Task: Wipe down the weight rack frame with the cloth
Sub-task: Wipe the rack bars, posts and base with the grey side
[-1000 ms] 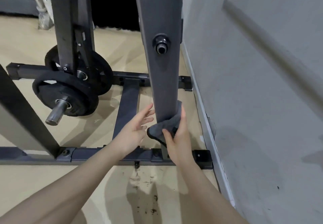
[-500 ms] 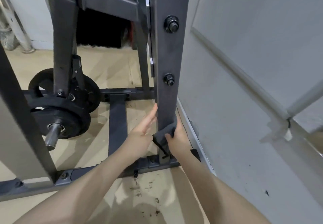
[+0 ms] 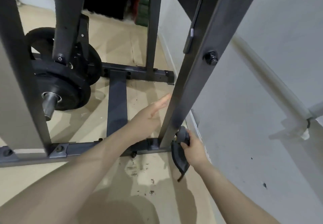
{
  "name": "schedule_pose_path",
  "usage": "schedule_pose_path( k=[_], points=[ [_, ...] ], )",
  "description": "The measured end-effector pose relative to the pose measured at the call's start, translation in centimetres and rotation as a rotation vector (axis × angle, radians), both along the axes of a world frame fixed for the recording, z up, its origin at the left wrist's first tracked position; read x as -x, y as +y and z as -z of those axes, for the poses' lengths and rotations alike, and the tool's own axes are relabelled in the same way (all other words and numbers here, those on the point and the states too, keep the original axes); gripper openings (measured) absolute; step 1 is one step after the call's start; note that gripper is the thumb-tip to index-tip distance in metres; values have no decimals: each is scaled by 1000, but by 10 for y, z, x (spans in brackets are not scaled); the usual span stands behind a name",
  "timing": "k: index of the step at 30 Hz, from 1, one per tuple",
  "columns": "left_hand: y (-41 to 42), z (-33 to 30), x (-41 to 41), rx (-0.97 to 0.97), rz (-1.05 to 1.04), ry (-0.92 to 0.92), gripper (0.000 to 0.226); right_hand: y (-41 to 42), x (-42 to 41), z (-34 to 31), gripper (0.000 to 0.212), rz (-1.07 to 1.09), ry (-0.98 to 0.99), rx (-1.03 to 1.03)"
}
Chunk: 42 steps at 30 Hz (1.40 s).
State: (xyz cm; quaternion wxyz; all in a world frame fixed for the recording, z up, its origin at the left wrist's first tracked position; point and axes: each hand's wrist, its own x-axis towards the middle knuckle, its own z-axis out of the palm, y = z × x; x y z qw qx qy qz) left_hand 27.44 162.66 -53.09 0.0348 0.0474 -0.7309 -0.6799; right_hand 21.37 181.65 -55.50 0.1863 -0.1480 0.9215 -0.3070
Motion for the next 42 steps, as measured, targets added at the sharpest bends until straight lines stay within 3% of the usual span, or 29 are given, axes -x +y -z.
schedule_pose_path(
  k=[3, 5, 8, 10, 13, 16, 19, 26, 29, 32, 34, 37, 40, 42],
  points=[
    [-8, 44, -10, -32, -187, -107, 74, -3, -16, 25, 43, -297, 59, -196],
    [-11, 70, -15, -15, -272, -166, 65, -20, -16, 41, 52, -575, 211, -284],
    [-14, 106, -19, 33, -341, -240, 59, -61, 9, 83, 32, -1015, 778, -400],
    [-16, 128, -22, 151, -318, -280, 57, -82, 27, 97, 28, -1126, 994, -702],
    [-19, 175, -35, 330, -262, -374, 59, -88, 47, 132, 48, -1122, 893, -1270],
    [-16, 220, -40, 598, -148, -518, 62, -83, 48, 170, 56, -1198, 849, -1513],
    [-10, 246, -34, 898, 27, -676, 65, -76, 48, 175, 54, -1278, 932, -1445],
    [-5, 246, -15, 1109, 15, -717, 61, -50, 33, 112, 57, -1111, 1216, -1305],
    [-5, 240, -11, 1060, 33, -740, 55, -55, 38, 129, 58, -1264, 1066, -1385],
    [-13, 233, -19, 956, 123, -740, 60, -65, 35, 117, 52, -1283, 1005, -1417],
    [-19, 215, -29, 959, 189, -685, 63, -65, 27, 78, 46, -1209, 1112, -1335],
    [-27, 169, -25, 902, 94, -496, 64, -62, 23, -6, 57, -1046, 1386, -1075],
    [-30, 104, -16, 610, 5, -299, 62, -67, 29, -56, 57, -939, 1580, -1099],
    [-31, 59, -11, 376, -54, -198, 61, -73, 26, -62, 53, -1002, 1571, -1173]
  ],
)
